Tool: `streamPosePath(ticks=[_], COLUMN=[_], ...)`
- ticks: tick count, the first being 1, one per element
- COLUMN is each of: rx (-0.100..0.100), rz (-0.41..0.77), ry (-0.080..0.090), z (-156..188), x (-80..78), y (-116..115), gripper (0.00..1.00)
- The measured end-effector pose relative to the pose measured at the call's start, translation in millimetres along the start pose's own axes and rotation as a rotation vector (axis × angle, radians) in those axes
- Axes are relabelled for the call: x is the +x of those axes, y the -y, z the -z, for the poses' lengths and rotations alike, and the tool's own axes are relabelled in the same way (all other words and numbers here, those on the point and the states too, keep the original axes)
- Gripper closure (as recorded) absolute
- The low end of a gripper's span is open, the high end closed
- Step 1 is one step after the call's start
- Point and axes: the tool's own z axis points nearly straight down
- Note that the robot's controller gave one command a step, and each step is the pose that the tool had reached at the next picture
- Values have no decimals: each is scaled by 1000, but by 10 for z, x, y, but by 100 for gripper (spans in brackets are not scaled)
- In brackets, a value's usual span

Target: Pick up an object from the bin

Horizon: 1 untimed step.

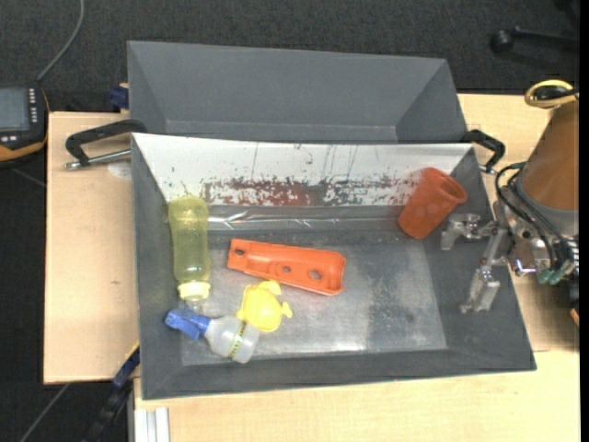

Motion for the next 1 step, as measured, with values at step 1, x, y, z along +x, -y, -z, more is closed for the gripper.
streamPosePath(ticks=[1], rx=[2], rz=[2], ry=[9], z=[45], x=[-18], y=[-6], gripper=[0])
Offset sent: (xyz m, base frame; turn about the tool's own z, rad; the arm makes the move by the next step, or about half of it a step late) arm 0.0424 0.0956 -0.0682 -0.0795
